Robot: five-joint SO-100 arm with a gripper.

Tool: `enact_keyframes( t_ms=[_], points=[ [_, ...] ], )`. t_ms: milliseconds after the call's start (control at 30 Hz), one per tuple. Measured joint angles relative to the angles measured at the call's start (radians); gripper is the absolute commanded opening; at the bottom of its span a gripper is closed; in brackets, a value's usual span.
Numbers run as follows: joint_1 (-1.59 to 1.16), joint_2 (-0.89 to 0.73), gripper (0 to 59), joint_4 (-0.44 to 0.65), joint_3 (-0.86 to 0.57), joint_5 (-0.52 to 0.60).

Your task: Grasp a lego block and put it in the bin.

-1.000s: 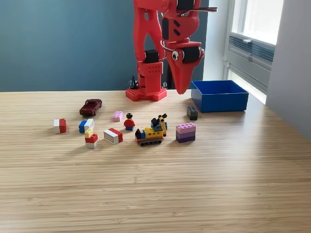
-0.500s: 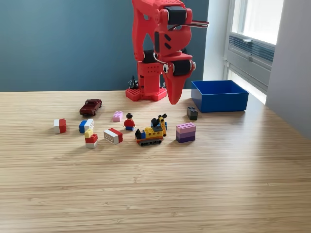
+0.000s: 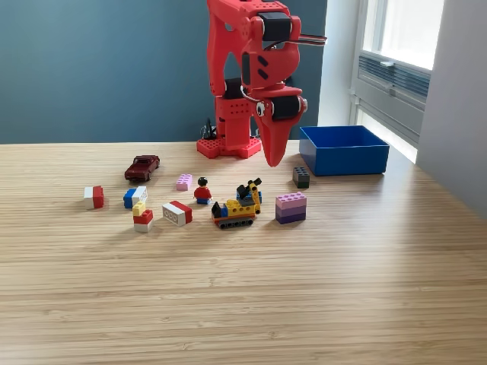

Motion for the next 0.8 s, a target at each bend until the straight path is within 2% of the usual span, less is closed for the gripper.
enact_keyframes(
  t_ms=[800],
  points=[
    [0.258, 0.0, 0.1, -0.1, 0.0, -0.057]
  ],
)
